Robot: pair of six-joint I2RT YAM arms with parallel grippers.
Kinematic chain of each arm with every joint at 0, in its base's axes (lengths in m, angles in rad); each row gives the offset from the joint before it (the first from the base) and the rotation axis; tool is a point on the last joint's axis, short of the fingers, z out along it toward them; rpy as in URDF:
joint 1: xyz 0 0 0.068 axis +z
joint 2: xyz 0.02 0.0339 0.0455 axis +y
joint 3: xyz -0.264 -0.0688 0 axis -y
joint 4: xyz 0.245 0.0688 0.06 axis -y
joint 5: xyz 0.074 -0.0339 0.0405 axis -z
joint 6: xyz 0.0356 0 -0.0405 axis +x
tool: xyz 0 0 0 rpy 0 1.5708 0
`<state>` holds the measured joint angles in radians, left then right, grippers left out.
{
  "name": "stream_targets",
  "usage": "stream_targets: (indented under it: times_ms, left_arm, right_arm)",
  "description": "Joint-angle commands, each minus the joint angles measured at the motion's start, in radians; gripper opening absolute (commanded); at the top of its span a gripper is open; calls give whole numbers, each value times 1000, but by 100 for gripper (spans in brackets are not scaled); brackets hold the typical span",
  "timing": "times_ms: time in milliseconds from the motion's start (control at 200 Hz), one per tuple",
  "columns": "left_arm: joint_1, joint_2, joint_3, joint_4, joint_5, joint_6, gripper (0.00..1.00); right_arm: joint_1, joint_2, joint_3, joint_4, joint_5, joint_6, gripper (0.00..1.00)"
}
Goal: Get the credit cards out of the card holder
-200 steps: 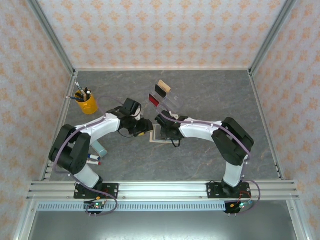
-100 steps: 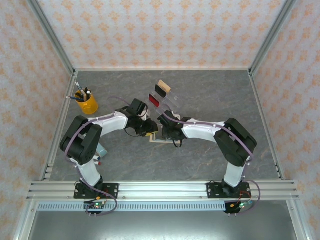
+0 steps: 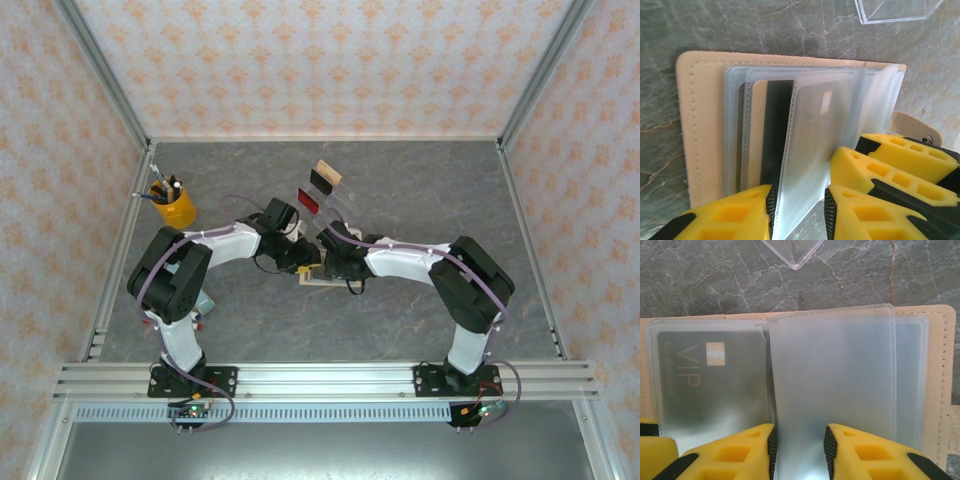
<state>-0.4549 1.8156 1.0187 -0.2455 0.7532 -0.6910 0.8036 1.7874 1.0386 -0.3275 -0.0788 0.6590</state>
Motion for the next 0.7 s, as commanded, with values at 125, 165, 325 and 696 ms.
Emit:
stream_targets:
  times_ms: [125, 165, 325, 696]
  left_arm:
    - [-14, 8, 17, 74, 68, -9, 30]
    - [-14, 8, 18, 84, 78, -13, 29]
    - [-14, -4, 0, 169, 138, -50, 28]
    - [-102, 13, 27, 267, 158, -85, 39]
  right_arm:
    - [-20, -51, -67, 0, -12, 19, 34]
    - [-22, -82, -74, 15, -9, 18, 33]
    - [-30, -211, -107, 61, 13, 17, 34]
    - [-57, -443, -214, 42, 221, 77, 47]
